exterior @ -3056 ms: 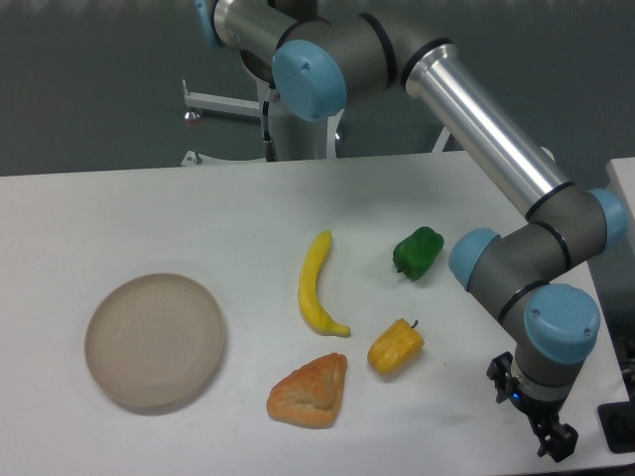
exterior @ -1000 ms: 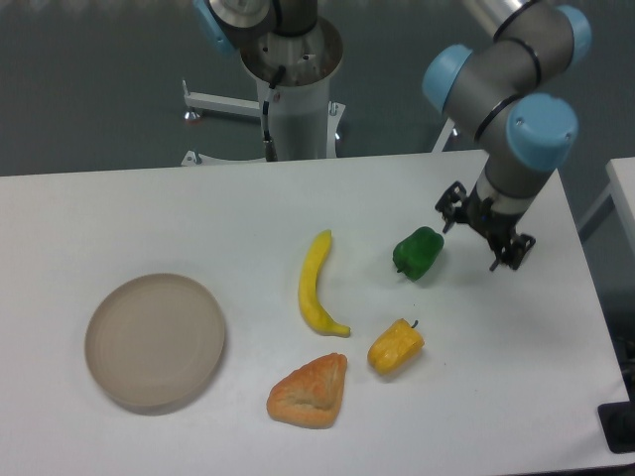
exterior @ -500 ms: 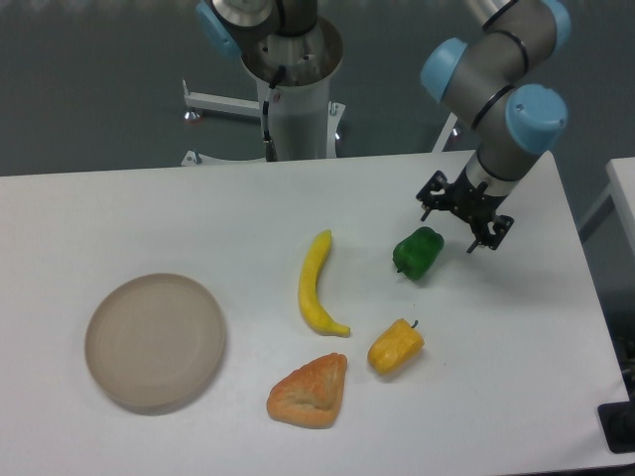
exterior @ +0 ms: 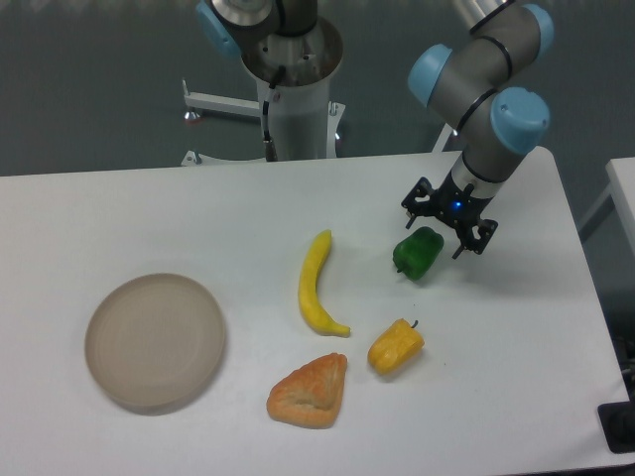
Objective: Pick up the green pepper from the table
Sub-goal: 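Lower the open gripper down over the green pepper, then close the gripper around the green pepper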
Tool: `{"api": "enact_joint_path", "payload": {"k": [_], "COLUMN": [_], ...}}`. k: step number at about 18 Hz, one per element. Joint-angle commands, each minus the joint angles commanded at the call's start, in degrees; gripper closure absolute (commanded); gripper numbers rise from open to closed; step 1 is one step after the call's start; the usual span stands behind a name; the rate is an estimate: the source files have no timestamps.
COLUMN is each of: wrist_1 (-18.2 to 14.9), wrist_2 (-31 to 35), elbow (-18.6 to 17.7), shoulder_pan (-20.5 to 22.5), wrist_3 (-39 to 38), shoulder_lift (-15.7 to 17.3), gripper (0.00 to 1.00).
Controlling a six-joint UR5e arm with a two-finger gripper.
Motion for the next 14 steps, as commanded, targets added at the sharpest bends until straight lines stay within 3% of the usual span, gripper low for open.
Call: {"api": "enact_joint_path", "payload": {"k": [9, 12, 13, 14], "wrist_1": [0.6, 3.2, 3.5, 3.5], "wrist_2": [0.0, 0.0, 0.0, 0.0], "elbow": [-1.4, -1.6, -1.5, -1.3], "shoulder_pan": [-0.3, -0.8, -0.8, -0.8], "wrist_3": [1.4, 1.5, 1.6, 1.7], "shoulder_lift": [-0.2, -0.5, -0.6, -0.5], "gripper": [0.0, 0.0, 0.03, 0.16]}}
